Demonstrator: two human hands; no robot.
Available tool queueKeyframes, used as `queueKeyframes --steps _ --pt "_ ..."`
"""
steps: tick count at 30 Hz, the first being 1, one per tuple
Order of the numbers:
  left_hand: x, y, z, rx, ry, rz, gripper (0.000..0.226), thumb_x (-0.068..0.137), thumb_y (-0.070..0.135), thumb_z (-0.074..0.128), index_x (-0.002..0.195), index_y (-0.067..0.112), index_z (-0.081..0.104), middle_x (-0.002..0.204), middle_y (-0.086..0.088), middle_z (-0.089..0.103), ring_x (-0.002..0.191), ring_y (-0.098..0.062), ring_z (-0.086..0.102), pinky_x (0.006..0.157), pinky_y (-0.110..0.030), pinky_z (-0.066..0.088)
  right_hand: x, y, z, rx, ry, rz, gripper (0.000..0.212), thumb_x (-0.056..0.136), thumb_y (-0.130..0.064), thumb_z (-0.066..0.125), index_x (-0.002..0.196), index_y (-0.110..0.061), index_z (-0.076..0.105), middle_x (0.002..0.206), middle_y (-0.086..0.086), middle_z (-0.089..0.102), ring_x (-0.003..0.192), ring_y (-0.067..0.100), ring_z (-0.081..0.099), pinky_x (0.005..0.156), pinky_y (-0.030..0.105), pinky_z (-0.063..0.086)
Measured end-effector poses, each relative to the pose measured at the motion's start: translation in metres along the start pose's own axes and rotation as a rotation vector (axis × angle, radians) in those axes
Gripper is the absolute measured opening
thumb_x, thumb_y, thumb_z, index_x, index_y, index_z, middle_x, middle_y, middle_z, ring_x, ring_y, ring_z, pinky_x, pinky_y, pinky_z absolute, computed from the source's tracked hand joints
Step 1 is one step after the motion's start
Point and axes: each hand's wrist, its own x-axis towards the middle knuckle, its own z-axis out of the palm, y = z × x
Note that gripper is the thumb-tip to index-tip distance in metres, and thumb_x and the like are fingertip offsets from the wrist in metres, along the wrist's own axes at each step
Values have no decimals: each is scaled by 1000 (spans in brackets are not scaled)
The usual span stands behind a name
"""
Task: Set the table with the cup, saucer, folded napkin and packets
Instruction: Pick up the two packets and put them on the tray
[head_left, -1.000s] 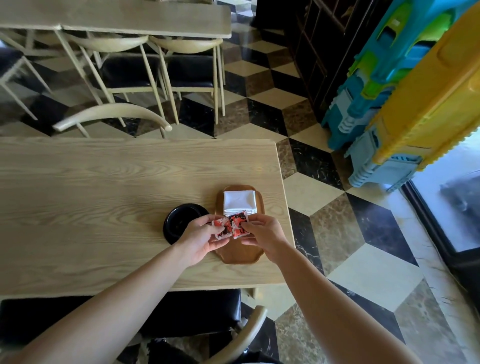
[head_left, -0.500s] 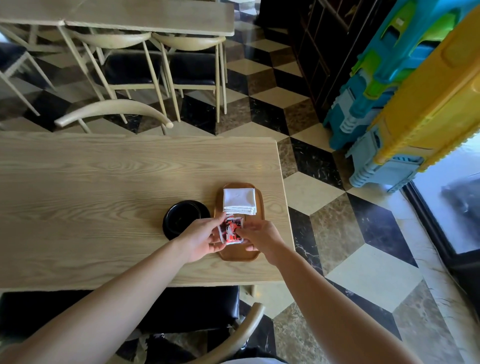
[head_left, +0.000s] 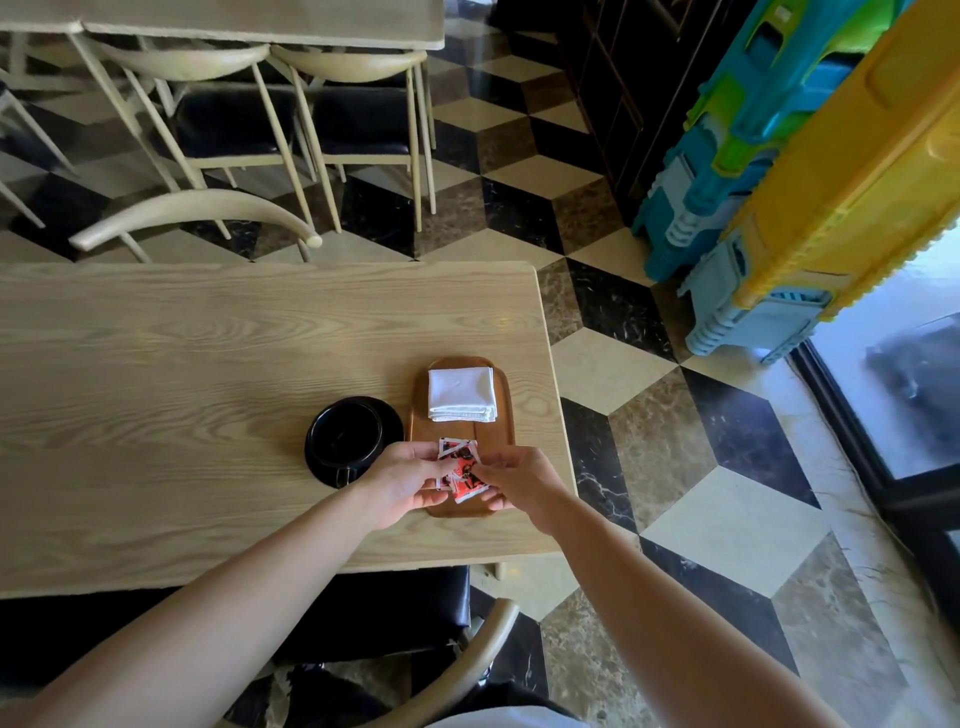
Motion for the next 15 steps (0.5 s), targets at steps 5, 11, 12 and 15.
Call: queueKeyframes --steps 5,11,12,15 --pt "3 0 0 -10 67 6 24 80 -1 72 102 10 68 103 -15 71 87 -25 67 75 -37 54 3 1 -1 1 -13 -2 16 81 -6 75 97 -7 73 91 12 75 75 21 71 78 38 61" --pt "-4 -1 8 196 -50 -38 36 76 4 76 109 15 67 109 -14 70 100 -30 66 69 -34 57 7 -16 3 96 236 -84 30 74 -12 81 100 -17 67 92 1 75 82 20 72 74 39 62" --pt "-5 -1 10 190 -62 -32 35 77 4 76 109 14 67 110 -14 70 100 -31 67 68 -34 58 8 -17 6 98 259 -93 31 73 -16 82 99 -20 66 91 -1 74 82 18 72 74 38 62" --pt "-6 1 15 39 -11 7 29 79 2 74 105 10 66 108 -17 70 99 -32 68 68 -35 58 12 -15 12 98 307 -78 30 71 -28 83 95 -23 65 89 -3 74 81 18 71 73 37 61"
